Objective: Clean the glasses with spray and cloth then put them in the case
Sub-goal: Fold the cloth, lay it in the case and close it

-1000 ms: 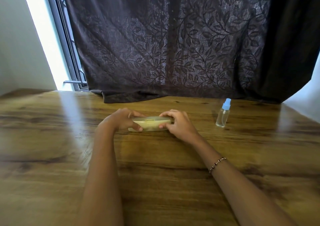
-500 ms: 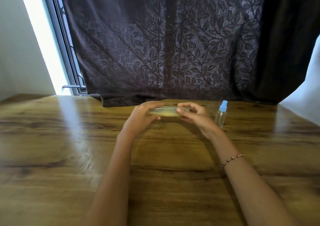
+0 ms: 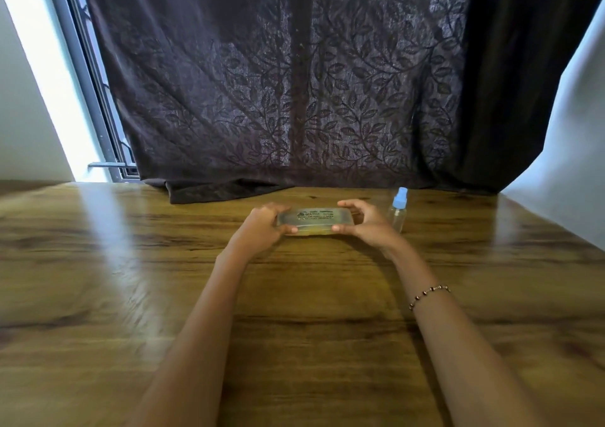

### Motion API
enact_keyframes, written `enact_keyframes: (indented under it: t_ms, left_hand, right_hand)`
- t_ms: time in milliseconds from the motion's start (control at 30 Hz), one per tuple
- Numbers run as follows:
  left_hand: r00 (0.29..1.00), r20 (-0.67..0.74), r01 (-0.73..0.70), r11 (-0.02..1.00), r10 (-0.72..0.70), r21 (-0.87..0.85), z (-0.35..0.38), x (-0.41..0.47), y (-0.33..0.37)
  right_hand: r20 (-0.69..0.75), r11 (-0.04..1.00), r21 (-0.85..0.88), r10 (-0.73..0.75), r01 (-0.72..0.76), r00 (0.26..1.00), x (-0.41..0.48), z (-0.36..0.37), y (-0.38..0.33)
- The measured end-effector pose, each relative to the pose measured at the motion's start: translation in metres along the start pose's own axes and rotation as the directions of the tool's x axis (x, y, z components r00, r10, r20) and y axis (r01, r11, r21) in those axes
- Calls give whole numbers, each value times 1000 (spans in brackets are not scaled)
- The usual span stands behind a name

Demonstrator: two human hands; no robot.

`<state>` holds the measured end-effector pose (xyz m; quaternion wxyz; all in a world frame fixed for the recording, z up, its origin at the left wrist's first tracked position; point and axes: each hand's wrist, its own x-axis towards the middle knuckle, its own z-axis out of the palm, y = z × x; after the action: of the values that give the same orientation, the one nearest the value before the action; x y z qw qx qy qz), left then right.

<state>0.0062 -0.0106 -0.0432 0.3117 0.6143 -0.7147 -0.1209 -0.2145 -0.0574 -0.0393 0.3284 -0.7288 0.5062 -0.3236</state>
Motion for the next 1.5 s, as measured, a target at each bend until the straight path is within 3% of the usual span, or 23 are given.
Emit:
enact_keyframes:
  t_ms: [233, 467, 800, 1100, 1200, 1367, 1500]
  left_hand:
    - [1000, -5, -2, 999, 2, 49, 5, 0, -2]
    - [995, 47, 81, 991, -86, 105, 10, 0, -4]
    - [994, 82, 65, 993, -74, 97, 5, -6, 1]
    - [996, 55, 71, 997, -72, 8, 2, -5, 9]
    - [990, 83, 115, 993, -113, -20, 1, -3, 7]
    - [979, 126, 157, 987, -158, 17, 3, 3, 0]
    - [983, 11, 183, 983, -183, -12, 13, 8, 4]
  right_hand:
    - [33, 992, -126, 30, -26, 999, 1, 7, 1]
    - [54, 994, -93, 68, -63, 996, -2, 9, 0]
    - [60, 998, -54, 39, -36, 997, -7, 4, -13]
    - [-126, 994, -54, -104, 98, 986, -12, -7, -33]
    - [-148, 991, -132, -36, 16, 988, -8, -5, -31]
    - [-18, 963, -227, 145, -145, 989, 20, 7, -18]
    - [14, 958, -244, 161, -152, 987, 47, 5, -20]
